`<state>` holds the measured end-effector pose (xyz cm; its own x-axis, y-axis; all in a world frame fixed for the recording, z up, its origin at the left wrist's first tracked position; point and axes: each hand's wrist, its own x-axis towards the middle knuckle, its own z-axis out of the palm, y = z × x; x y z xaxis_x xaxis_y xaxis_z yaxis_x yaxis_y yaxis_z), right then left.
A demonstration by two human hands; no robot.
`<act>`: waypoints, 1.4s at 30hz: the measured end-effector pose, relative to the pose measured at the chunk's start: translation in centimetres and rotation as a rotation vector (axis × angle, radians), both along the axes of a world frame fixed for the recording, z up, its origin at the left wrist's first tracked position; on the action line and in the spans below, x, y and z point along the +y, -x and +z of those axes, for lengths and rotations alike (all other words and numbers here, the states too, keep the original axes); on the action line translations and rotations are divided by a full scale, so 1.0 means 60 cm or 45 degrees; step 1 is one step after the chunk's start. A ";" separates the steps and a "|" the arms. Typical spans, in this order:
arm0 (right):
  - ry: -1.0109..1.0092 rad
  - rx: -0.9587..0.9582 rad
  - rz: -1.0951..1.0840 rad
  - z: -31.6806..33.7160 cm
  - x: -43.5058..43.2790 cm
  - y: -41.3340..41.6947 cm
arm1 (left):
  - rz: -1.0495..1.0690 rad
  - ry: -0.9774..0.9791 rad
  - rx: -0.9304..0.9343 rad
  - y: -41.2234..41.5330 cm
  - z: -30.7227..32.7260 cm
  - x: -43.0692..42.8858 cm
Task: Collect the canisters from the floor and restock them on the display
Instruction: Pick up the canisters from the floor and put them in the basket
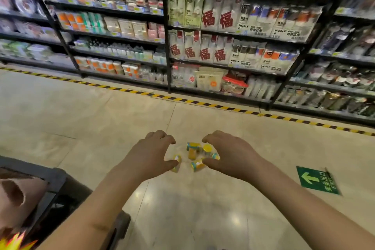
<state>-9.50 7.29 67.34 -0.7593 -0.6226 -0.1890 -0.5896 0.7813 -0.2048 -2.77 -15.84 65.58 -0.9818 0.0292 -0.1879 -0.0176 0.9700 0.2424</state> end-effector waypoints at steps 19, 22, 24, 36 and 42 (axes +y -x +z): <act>-0.189 -0.123 0.209 -0.310 -0.093 0.503 | 0.271 -0.174 -0.230 0.391 -0.318 -0.108; -0.197 -0.144 0.133 -0.395 -0.101 0.565 | 0.254 -0.183 -0.272 0.449 -0.405 -0.123; -0.212 -0.151 0.082 -0.461 -0.099 0.603 | 0.240 -0.203 -0.301 0.488 -0.472 -0.131; -0.320 -0.177 -0.133 -0.904 -0.052 0.720 | -0.024 -0.165 -0.505 0.699 -0.935 -0.088; -0.324 -0.197 -0.200 -1.078 -0.020 0.763 | -0.071 -0.134 -0.501 0.771 -1.135 -0.050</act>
<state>-55.30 6.08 2.66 -0.7925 -0.4186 -0.4435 -0.4354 0.8976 -0.0693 -49.02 -18.82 -2.53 -0.8321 0.1194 -0.5416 -0.0768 0.9423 0.3258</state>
